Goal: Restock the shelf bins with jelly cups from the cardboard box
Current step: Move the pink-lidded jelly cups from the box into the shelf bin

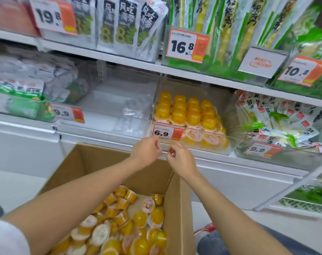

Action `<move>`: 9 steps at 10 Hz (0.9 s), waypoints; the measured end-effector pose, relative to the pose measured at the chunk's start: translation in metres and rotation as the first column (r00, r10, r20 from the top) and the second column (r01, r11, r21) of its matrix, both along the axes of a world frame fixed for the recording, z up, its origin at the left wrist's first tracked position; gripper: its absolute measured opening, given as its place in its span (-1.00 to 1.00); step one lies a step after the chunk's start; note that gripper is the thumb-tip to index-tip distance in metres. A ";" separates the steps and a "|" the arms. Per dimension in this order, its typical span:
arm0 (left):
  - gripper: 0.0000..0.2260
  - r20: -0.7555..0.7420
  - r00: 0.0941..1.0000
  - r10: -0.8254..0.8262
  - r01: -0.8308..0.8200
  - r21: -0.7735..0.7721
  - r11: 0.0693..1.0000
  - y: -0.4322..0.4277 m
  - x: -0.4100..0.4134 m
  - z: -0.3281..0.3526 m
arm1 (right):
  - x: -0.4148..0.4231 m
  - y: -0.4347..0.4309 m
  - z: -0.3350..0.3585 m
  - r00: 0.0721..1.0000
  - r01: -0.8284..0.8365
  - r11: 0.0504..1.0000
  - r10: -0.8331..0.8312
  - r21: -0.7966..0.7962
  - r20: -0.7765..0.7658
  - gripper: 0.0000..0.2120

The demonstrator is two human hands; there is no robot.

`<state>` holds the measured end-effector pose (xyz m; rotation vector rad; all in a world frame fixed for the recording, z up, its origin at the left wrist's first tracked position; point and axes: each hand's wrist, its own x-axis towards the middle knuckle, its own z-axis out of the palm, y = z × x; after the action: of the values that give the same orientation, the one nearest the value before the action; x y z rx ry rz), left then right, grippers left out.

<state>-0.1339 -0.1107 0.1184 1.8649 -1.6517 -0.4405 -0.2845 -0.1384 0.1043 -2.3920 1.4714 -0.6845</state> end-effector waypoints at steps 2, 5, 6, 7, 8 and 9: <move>-0.80 0.038 0.998 -0.058 0.029 0.538 0.842 0.058 0.057 -0.125 | 0.037 0.043 -0.097 0.951 -0.071 0.893 0.195 0.444 -0.241 -0.76; -0.77 -0.159 0.939 -0.304 0.294 0.831 0.472 0.125 0.077 -0.254 | 0.030 0.087 -0.205 0.623 0.143 0.621 0.549 0.770 -0.558 -0.67; -0.85 -0.484 0.875 0.032 0.399 0.755 0.520 0.135 0.048 -0.276 | 0.016 0.100 -0.212 0.535 0.180 0.637 0.577 0.750 -0.618 -0.61; -0.76 -0.228 0.871 -0.435 0.445 0.740 0.504 0.133 0.031 -0.293 | 0.016 0.103 -0.212 0.519 0.171 0.690 0.544 0.704 -0.659 -0.55; -0.28 -0.211 0.910 -0.356 0.372 0.796 0.478 0.137 0.005 -0.291 | 0.018 0.102 -0.208 0.516 0.176 0.673 0.558 0.718 -0.650 -0.51; -0.26 -0.134 0.918 -0.374 0.334 0.768 0.546 0.141 -0.013 -0.297 | 0.018 0.096 -0.203 0.505 0.209 0.687 0.534 0.696 -0.678 -0.60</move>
<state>-0.1472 0.0306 -0.1782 2.0839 -2.0763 -1.5282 -0.2663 -0.0429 -0.0987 -2.1319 1.2887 1.1870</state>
